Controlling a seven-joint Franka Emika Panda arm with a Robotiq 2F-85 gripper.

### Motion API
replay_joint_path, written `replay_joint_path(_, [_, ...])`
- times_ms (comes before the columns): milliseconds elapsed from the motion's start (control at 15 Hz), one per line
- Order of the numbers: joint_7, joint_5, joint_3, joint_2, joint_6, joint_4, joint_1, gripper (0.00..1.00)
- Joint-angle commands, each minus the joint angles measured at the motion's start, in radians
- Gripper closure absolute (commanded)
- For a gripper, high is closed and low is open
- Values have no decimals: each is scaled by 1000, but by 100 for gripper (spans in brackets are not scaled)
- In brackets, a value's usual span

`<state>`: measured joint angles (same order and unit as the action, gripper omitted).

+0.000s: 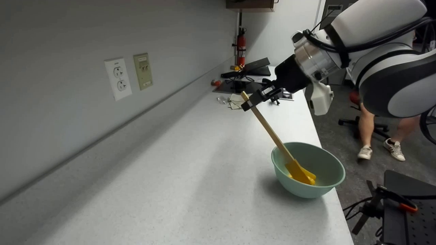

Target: Use the spatula to stir the contents in the green bowl

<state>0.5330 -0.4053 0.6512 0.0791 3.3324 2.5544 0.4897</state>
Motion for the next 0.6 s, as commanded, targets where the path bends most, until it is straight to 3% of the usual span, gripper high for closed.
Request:
replay_joint_path(0, [4, 2, -19, 44, 97, 31, 10, 98])
replay_joint_path(67, [-145, 163, -199, 41, 114, 49, -198, 98])
replay_joint_path(333, [-261, 269, -383, 40, 202, 66, -376, 98])
replay_joint_path(533, [-316, 301, -459, 30, 258, 76, -456, 98])
